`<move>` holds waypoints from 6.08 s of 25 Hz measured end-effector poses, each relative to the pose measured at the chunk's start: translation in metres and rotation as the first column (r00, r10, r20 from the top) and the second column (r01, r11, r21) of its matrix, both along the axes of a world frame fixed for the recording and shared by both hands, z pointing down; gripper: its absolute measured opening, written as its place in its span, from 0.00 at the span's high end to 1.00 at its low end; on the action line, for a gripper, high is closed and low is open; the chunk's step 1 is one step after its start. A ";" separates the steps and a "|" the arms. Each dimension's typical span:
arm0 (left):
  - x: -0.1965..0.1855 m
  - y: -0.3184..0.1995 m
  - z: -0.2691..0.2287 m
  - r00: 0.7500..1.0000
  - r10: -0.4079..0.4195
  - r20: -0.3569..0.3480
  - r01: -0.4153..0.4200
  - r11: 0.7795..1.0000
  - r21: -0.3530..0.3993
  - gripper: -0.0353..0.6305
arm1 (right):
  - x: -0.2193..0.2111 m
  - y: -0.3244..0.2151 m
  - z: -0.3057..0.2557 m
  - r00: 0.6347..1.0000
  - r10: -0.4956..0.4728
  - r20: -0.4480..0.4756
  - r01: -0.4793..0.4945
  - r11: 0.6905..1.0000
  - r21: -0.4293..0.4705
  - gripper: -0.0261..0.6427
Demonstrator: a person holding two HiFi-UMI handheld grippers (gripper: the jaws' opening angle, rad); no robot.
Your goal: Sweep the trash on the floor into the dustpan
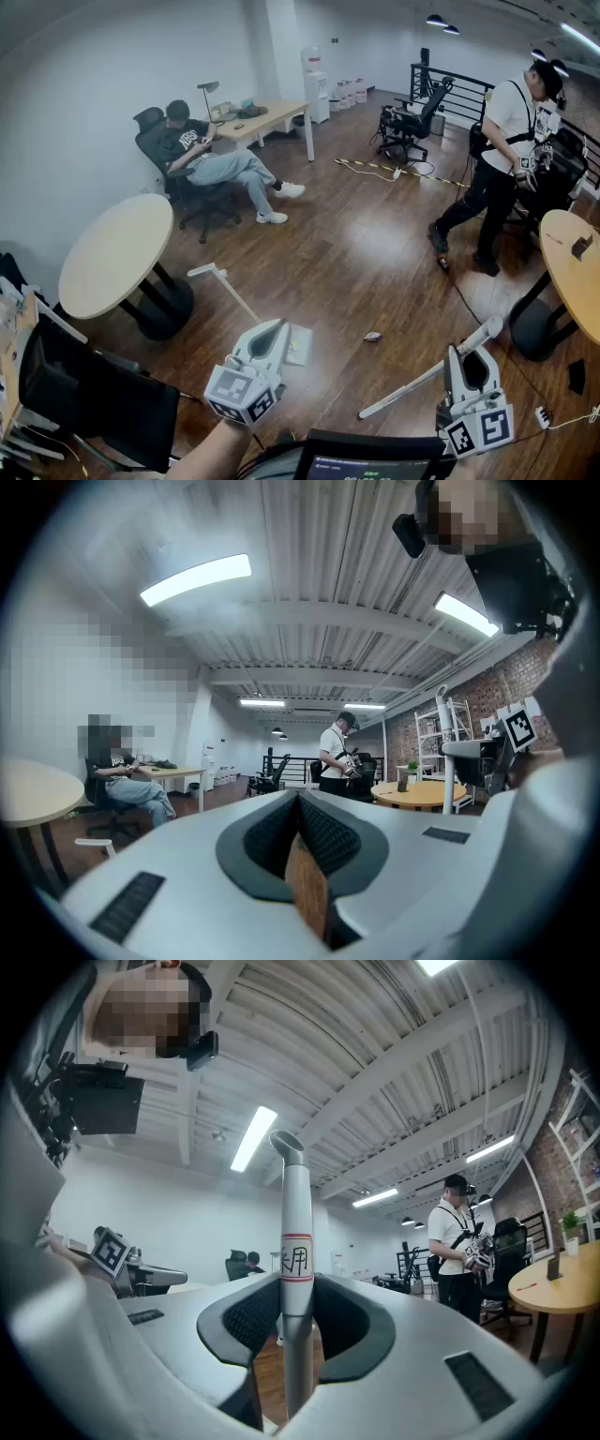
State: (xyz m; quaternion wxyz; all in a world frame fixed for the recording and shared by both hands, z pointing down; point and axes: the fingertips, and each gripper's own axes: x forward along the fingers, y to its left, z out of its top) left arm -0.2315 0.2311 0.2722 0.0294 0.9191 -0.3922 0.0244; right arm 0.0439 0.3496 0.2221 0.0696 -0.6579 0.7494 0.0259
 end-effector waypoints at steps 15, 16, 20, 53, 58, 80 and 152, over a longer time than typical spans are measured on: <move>0.050 -0.051 0.022 1.000 0.006 0.003 -0.006 0.999 -0.036 0.94 | 0.053 -0.059 -0.002 1.000 0.001 -0.023 0.000 0.999 0.033 0.78; 0.050 -0.058 0.022 1.000 0.013 0.001 -0.013 0.999 -0.033 0.94 | 0.053 -0.062 -0.003 1.000 0.008 -0.026 -0.007 0.999 0.038 0.78; 0.057 -0.091 0.016 0.999 0.048 -0.017 -0.048 0.999 -0.025 0.94 | 0.056 -0.087 -0.005 0.999 0.025 -0.030 -0.024 0.999 0.035 0.78; 0.108 -0.324 0.046 0.996 -0.079 -0.038 0.076 0.994 -0.076 0.94 | 0.093 -0.355 0.027 0.976 -0.217 -0.003 0.217 0.975 0.050 0.78; 0.136 -0.330 0.054 0.989 -0.149 -0.011 0.148 0.985 -0.091 0.94 | 0.125 -0.383 0.044 0.967 -0.254 0.000 0.254 0.967 -0.009 0.78; 0.142 -0.408 0.096 1.000 0.002 -0.031 -0.005 0.994 -0.110 0.94 | 0.125 -0.441 0.095 0.992 -0.110 -0.064 0.108 0.993 -0.040 0.78; 0.396 -0.429 0.332 0.975 -0.193 0.106 0.220 0.897 -0.384 0.94 | 0.338 -0.540 0.396 0.846 -0.519 -0.119 0.422 0.790 -0.446 0.79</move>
